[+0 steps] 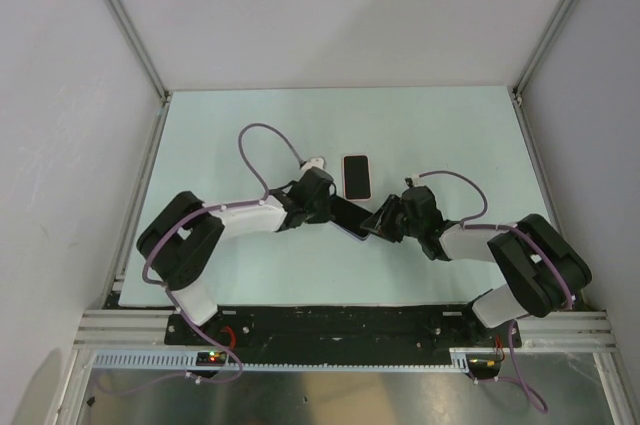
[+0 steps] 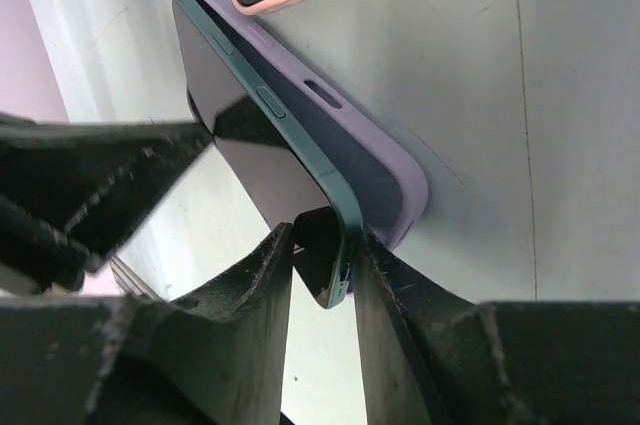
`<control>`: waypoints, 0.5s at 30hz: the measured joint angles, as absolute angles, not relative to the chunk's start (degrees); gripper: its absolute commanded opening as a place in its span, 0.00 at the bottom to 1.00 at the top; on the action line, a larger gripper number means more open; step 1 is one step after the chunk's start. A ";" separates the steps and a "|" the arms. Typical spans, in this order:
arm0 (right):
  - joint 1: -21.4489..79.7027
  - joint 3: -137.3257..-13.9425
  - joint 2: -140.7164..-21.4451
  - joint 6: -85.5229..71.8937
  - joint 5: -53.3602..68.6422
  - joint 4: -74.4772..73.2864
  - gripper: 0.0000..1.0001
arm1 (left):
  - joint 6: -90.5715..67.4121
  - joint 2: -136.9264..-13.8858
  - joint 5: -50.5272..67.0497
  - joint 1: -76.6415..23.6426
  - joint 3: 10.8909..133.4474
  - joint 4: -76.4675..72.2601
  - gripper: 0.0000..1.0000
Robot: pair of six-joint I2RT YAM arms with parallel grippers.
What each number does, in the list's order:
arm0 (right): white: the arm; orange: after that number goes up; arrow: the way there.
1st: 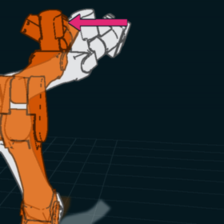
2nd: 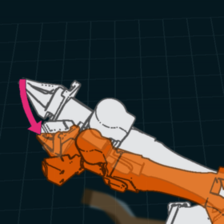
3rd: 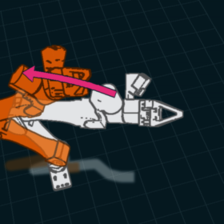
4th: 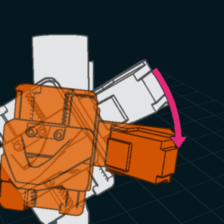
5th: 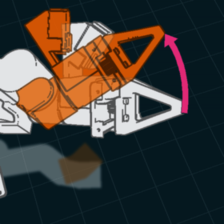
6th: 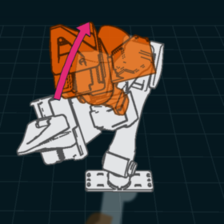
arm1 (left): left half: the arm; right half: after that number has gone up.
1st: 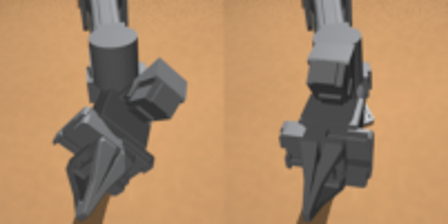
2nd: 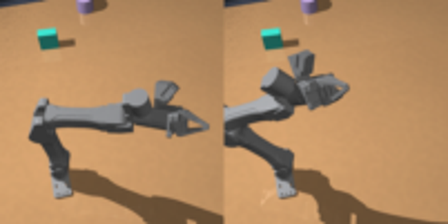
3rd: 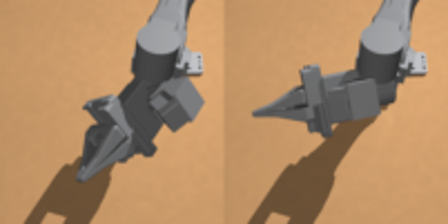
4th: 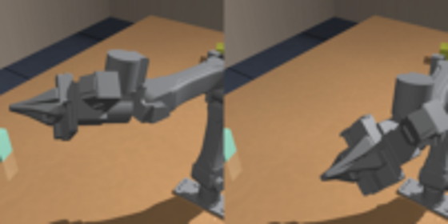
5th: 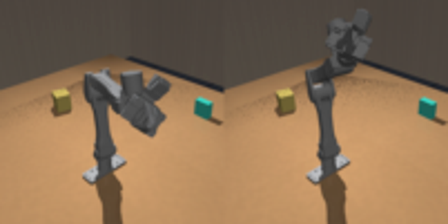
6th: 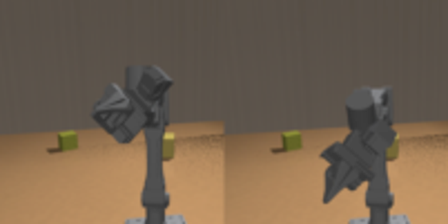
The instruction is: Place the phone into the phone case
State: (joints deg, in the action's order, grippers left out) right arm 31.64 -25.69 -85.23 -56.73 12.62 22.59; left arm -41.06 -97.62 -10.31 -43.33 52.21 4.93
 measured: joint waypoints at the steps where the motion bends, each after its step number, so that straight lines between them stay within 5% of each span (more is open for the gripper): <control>1: 31.66 -25.71 -85.23 -56.69 12.49 22.61 0.35 | -41.60 -97.43 -9.43 -44.38 52.16 4.99 0.00; 10: 31.75 -25.85 -87.74 -56.51 12.80 26.26 0.39 | -43.72 -97.36 -5.37 -47.44 51.53 4.86 0.00; 15: 31.75 -25.85 -88.64 -56.97 12.93 27.94 0.20 | -43.72 -97.12 -5.34 -47.44 51.40 4.82 0.00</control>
State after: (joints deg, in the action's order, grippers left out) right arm 31.75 -25.85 -88.64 -56.97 12.93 27.94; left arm -43.72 -97.12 -5.34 -47.44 51.40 4.82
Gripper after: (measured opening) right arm 0.339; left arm 0.005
